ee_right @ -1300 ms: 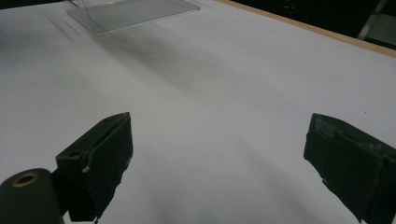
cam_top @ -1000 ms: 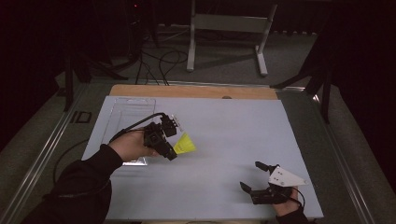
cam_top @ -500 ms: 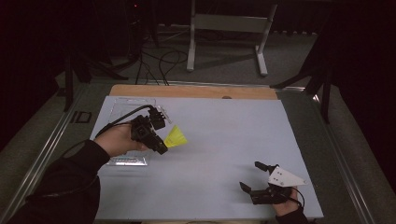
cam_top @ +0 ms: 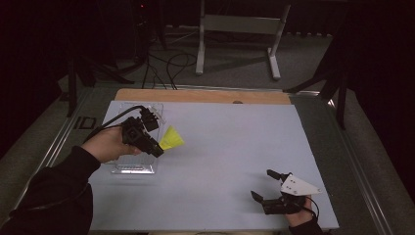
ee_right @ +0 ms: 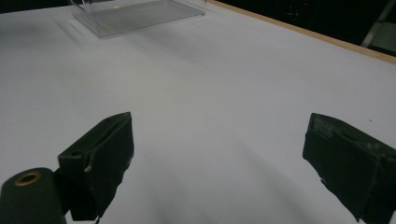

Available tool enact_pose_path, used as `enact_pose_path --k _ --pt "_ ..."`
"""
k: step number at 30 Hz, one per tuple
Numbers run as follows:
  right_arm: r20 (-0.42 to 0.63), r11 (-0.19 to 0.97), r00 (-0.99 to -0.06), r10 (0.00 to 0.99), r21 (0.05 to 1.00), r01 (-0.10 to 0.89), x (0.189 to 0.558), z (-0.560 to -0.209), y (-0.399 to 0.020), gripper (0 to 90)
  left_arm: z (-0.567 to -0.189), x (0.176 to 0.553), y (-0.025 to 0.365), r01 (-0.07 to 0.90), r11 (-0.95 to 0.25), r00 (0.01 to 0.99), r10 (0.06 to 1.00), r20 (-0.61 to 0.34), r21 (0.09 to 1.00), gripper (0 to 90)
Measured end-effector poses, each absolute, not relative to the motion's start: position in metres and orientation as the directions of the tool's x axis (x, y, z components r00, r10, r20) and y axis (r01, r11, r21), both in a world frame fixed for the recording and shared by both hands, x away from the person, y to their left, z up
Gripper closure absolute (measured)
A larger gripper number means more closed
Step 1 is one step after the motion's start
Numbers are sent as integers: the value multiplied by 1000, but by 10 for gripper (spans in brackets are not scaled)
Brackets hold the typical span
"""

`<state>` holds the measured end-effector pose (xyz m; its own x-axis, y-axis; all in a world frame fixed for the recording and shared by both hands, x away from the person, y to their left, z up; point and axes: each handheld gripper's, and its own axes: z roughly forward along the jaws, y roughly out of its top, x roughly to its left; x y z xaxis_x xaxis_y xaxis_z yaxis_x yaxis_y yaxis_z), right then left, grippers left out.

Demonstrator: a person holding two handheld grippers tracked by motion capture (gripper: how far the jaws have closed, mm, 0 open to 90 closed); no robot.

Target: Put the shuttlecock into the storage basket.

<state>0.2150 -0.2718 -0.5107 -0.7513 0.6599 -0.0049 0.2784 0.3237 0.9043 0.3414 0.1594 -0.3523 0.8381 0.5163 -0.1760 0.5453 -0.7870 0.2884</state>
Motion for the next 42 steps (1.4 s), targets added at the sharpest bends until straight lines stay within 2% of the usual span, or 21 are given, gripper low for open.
enact_pose_path --k 42 --pt "14 323 -761 649 900 292 216 -512 -271 90 -346 336 265 706 -611 689 708 -152 359 656"
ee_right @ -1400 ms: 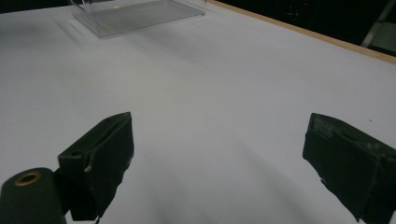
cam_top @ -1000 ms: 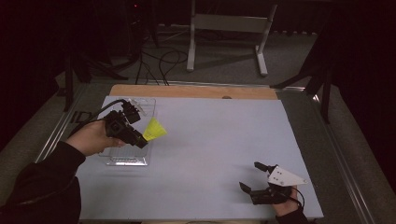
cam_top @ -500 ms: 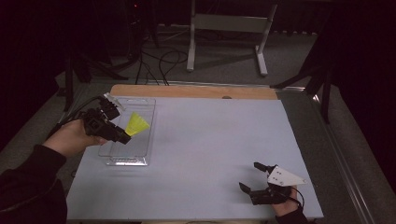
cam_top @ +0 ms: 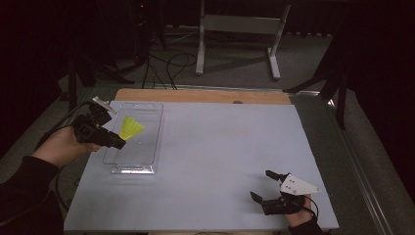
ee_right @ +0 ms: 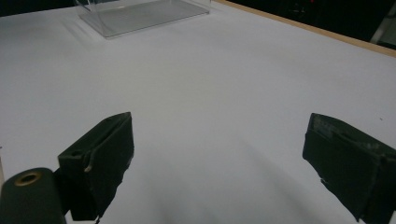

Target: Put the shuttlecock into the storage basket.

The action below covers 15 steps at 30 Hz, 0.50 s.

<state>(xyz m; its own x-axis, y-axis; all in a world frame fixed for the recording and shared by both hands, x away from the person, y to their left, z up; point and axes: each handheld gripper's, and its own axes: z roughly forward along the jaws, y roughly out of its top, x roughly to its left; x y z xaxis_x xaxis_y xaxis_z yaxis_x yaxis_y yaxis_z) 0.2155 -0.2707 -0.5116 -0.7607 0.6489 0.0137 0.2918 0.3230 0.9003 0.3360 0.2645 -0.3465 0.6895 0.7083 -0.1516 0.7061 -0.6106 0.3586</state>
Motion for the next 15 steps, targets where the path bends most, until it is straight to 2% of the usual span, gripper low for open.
enact_pose_path --k 15 --pt "20 320 -761 648 900 296 216 -512 -270 90 -352 333 289 742 -555 641 751 -157 375 656"
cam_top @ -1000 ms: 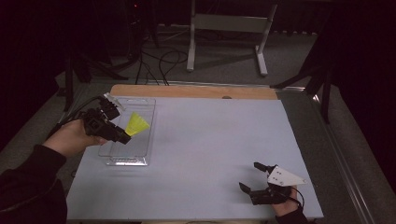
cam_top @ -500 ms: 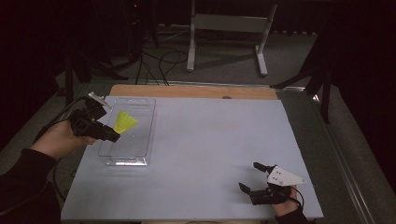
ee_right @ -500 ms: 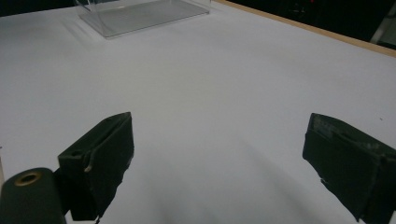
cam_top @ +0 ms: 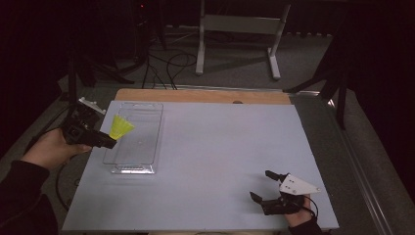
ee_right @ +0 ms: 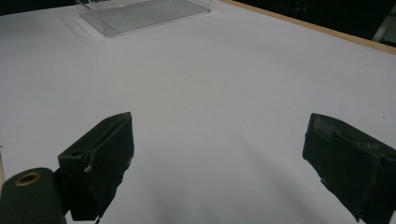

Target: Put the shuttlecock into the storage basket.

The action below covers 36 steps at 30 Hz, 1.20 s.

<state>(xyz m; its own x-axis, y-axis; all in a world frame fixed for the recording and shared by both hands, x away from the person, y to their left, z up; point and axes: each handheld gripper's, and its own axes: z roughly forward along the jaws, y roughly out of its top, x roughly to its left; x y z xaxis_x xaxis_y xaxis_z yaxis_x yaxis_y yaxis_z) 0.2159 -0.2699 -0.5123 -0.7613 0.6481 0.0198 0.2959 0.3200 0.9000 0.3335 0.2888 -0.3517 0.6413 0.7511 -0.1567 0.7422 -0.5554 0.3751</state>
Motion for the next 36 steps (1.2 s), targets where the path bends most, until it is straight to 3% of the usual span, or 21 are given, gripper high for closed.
enact_pose_path --k 4,24,36 --pt "21 321 -762 647 900 297 216 -512 -270 90 -358 337 292 767 -524 612 772 -174 370 656" --pt "24 327 -765 644 895 303 216 -513 -269 91 -401 337 293 700 -614 686 721 -103 366 656" --pt "26 329 -767 641 894 305 216 -514 -268 91 -412 344 298 730 -619 669 733 -120 291 655"
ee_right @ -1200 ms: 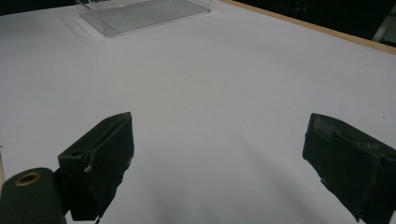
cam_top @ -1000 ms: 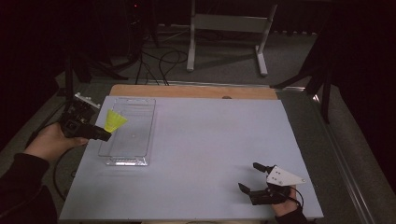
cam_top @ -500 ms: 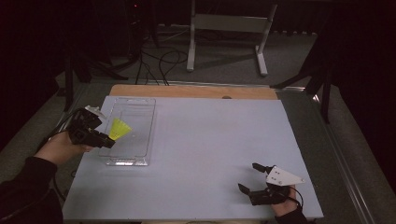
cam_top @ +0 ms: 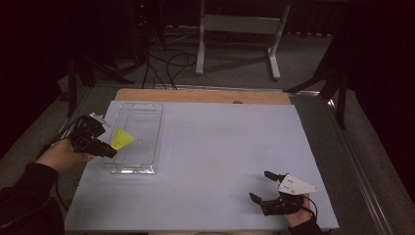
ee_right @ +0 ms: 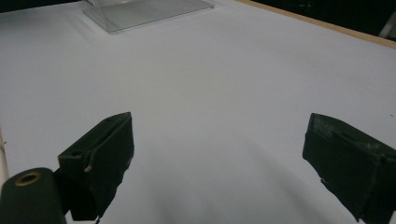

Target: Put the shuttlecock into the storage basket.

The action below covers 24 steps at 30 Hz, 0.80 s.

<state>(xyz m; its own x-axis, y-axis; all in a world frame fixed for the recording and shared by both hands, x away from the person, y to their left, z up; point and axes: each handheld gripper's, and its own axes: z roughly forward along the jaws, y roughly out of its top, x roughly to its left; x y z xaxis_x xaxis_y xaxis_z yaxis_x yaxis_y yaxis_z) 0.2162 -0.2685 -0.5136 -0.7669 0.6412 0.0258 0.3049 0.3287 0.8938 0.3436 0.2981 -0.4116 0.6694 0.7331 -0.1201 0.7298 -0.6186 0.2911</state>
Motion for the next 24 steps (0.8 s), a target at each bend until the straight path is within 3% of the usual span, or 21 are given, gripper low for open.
enact_pose_path --k 24 --pt "26 333 -769 639 892 307 216 -514 -268 91 -423 354 300 673 -699 732 675 -86 242 653"
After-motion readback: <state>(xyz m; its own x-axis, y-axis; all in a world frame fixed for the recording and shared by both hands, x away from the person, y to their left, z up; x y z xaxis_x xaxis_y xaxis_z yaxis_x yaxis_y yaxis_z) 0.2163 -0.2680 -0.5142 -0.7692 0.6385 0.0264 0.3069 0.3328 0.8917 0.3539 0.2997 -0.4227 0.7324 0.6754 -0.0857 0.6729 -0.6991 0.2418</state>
